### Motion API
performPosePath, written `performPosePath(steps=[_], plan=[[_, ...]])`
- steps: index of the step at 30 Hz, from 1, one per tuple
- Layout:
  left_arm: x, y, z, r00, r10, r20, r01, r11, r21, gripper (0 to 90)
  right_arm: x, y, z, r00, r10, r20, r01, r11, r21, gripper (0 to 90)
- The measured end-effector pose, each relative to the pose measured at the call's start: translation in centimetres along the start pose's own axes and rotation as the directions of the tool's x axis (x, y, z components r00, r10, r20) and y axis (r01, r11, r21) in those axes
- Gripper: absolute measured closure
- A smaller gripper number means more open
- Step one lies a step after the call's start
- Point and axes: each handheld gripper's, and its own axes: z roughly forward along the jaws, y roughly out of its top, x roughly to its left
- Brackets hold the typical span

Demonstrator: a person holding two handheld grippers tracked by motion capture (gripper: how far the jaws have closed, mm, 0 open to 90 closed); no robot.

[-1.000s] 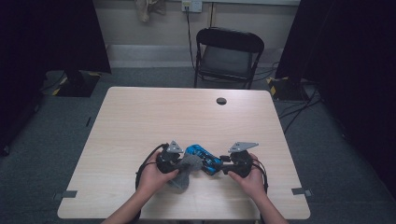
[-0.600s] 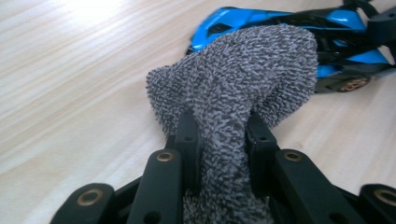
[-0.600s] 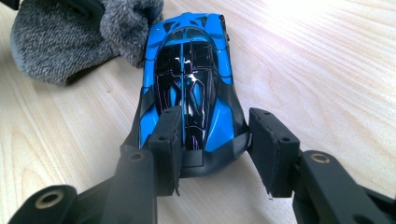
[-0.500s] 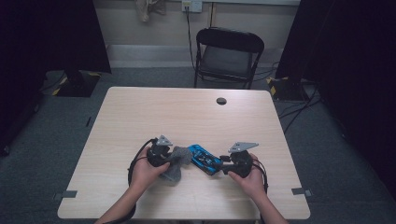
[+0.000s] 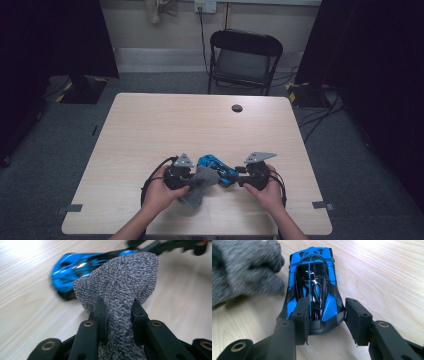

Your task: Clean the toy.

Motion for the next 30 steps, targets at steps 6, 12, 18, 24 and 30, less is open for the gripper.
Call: performPosePath(steps=[6,12,18,24,30], plan=[[-2.0,0.2,1.5,0.9977,0.043,0.052,-0.045,0.9987,0.026,72.5,0.0,0.0,0.0,1.0000,0.000,-0.002,0.000,1.000,-0.001,56.2],[-2.8,-0.1,3.0,0.9957,0.052,0.077,-0.056,0.9971,0.051,72.5,0.1,0.0,0.0,1.0000,-0.001,0.002,0.001,1.000,0.001,56.2],[-2.6,0.3,3.5,0.9968,0.051,0.062,-0.055,0.9968,0.059,72.5,0.0,0.0,0.0,1.0000,-0.001,0.001,0.001,1.000,0.002,56.2],[-1.9,0.3,3.5,0.9986,0.028,0.045,-0.030,0.9983,0.050,72.5,0.1,0.1,0.0,1.0000,-0.002,0.002,0.002,1.000,0.003,56.2],[-0.9,0.3,3.1,0.9998,0.002,0.021,-0.003,0.9991,0.043,72.5,0.0,0.1,0.0,1.0000,0.000,0.000,0.000,1.000,0.003,56.2]])
